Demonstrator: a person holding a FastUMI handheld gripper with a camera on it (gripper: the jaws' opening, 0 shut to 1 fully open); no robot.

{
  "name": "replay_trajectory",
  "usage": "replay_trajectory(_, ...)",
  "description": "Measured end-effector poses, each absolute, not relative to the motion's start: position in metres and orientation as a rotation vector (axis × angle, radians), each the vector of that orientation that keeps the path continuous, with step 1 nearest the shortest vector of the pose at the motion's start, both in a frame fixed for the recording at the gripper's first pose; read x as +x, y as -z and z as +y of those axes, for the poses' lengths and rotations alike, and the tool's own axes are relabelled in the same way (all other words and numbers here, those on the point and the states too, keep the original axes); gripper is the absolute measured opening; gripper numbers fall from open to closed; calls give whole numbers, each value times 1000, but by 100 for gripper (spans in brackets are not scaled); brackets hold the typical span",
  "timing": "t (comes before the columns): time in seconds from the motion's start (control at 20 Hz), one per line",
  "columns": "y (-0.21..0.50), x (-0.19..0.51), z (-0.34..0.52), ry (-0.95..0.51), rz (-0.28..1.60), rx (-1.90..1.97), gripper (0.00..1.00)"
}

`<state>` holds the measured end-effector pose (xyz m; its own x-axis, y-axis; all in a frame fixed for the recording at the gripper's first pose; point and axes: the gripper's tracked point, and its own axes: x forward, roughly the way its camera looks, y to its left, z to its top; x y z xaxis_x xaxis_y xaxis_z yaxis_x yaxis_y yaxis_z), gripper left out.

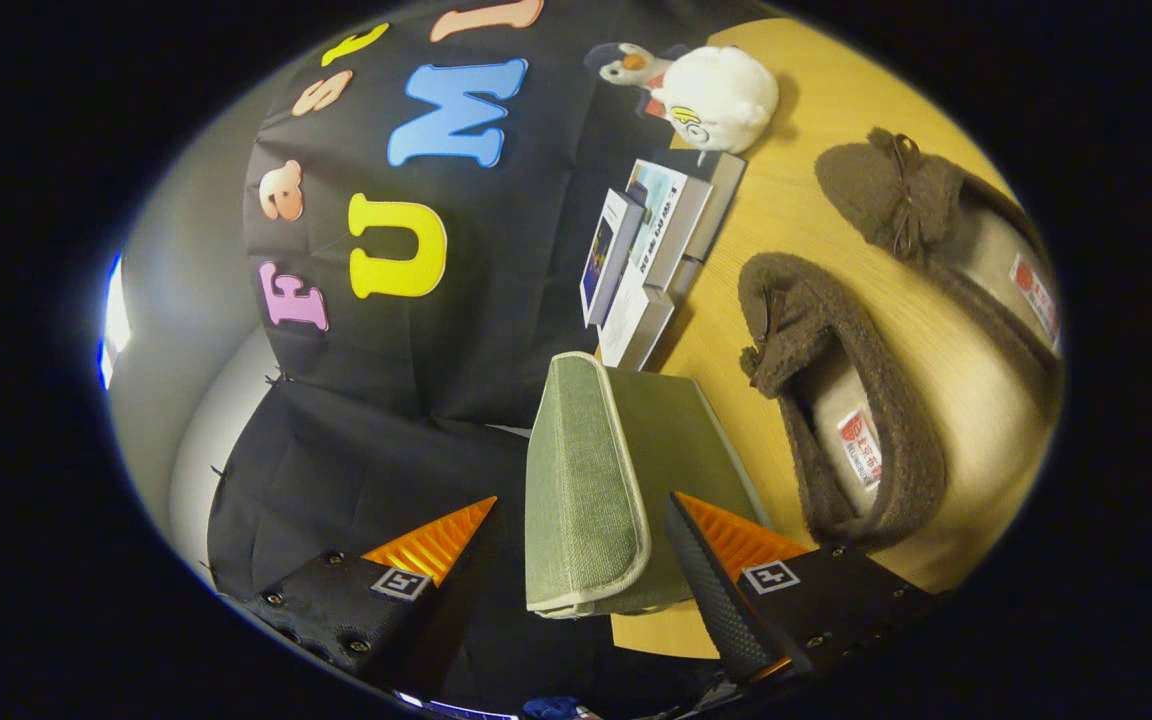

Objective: Open the storage box then place both shoes into the box .Put the left shoe in first, then the right shoe, with the right side of both shoes facing outward in a uniform manner.

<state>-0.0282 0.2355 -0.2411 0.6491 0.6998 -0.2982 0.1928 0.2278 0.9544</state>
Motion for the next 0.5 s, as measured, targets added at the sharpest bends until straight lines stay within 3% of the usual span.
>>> replay_trajectory(0.5,262,-36,264,-451,939,1472,94)
